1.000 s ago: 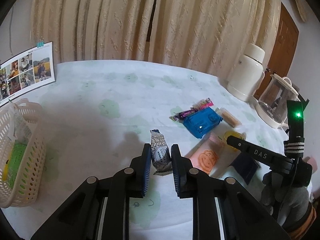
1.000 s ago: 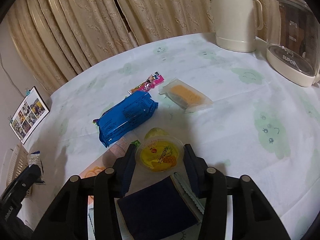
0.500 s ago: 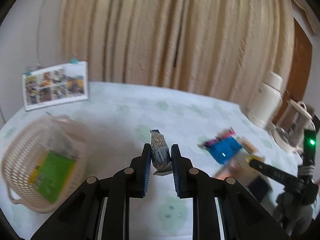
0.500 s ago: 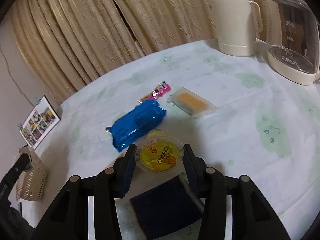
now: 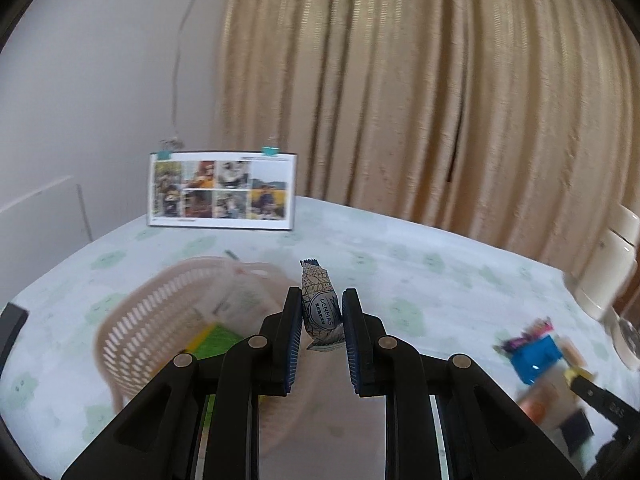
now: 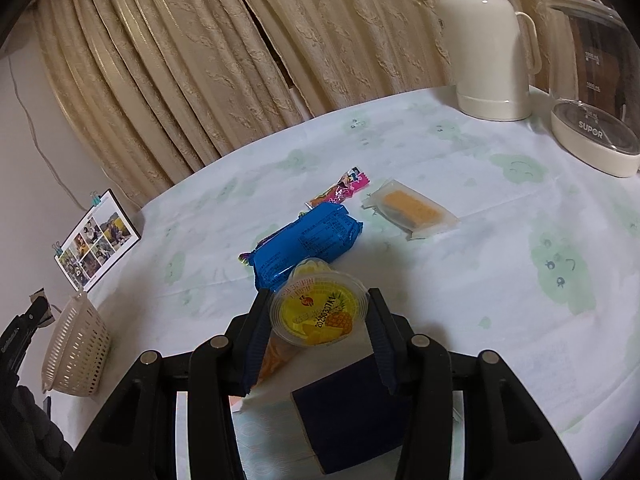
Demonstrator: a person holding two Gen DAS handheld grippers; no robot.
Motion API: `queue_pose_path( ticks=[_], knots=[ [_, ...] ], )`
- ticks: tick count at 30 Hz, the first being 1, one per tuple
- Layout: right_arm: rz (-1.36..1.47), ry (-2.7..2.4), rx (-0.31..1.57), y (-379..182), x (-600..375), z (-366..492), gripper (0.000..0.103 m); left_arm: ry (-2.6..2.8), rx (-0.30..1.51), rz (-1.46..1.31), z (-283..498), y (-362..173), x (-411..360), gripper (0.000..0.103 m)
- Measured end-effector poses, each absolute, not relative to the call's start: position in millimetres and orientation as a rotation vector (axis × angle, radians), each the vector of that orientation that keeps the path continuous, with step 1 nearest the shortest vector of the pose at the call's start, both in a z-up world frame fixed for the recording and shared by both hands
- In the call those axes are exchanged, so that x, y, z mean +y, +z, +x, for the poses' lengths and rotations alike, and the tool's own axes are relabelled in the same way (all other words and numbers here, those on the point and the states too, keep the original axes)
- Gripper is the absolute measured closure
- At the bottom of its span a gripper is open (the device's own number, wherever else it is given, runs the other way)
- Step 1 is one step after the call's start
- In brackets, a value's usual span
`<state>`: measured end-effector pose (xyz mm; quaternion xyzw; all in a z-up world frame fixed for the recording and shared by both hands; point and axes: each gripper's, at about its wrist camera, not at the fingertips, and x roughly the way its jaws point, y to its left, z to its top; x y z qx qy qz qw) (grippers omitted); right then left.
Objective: Organize snacks
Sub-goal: 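Carry the silver bar into the basket and open the left gripper while the right lifts the jelly cup, then carry the yellow jelly cup into the wicker basket and open the right gripper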
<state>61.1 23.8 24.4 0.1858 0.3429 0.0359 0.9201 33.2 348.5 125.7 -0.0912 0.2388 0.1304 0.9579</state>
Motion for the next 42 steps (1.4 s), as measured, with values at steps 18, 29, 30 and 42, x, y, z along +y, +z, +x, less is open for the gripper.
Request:
queue_pose_path(
  ticks=[18,29,30,42],
  knots=[
    [0.368,0.114,0.682,28,35,55,0.06,0.478,0.453,-0.306,23,122,392,0.029],
    [0.317,0.282,0.646,63,97,56,0.06,0.499,0.433,-0.333,18,125,400,0.029],
    [0.314,0.295,0.643,66,102,57,0.06,0.501,0.43,-0.334,17,125,400,0.029],
    [0.244,0.501,0.627,97,199,57,0.06,0.547,0.397,-0.378,3,128,426,0.029]
  ],
)
